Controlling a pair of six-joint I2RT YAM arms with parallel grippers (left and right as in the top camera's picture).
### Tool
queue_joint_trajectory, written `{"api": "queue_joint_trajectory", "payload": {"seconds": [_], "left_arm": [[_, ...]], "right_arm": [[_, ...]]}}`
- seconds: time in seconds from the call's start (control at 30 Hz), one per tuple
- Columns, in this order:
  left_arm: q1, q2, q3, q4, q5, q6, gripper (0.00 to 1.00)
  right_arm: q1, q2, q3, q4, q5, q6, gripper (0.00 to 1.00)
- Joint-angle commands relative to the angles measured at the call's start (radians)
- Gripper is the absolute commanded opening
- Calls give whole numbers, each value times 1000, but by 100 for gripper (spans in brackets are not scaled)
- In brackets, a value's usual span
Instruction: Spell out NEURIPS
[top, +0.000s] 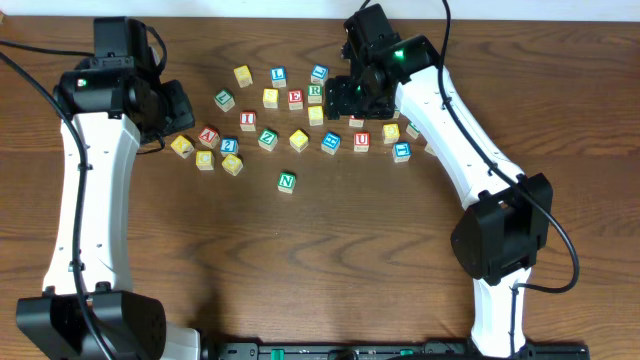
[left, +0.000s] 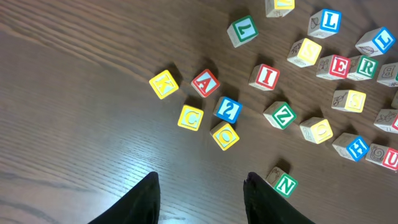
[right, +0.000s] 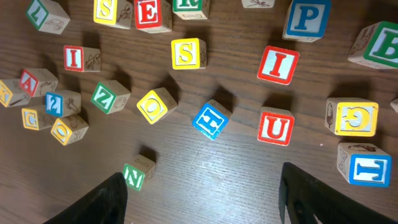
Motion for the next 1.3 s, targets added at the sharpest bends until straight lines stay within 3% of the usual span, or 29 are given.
{"api": "queue_joint_trajectory", "payload": {"seconds": [0.0, 0.23, 0.4, 0.63, 0.93, 1.27], "left_arm": [[-3, 11, -16, -4, -5, 17, 43], [-30, 11, -20, 14, -5, 18, 43], [-40, 11, -20, 30, -6, 37, 43], [-39, 11, -20, 34, -86, 46, 43], [38, 11, -20, 55, -138, 51, 44], [117, 11, -20, 40, -133, 51, 44]], "right_arm": [[10, 2, 18, -1, 15, 8, 76], [14, 2, 18, -23, -12, 8, 76], [40, 2, 18, -33, -19, 12, 67], [107, 7, 17, -54, -18, 13, 45], [232, 42, 6, -54, -18, 13, 9], [322, 117, 6, -37, -11, 19, 6]]}}
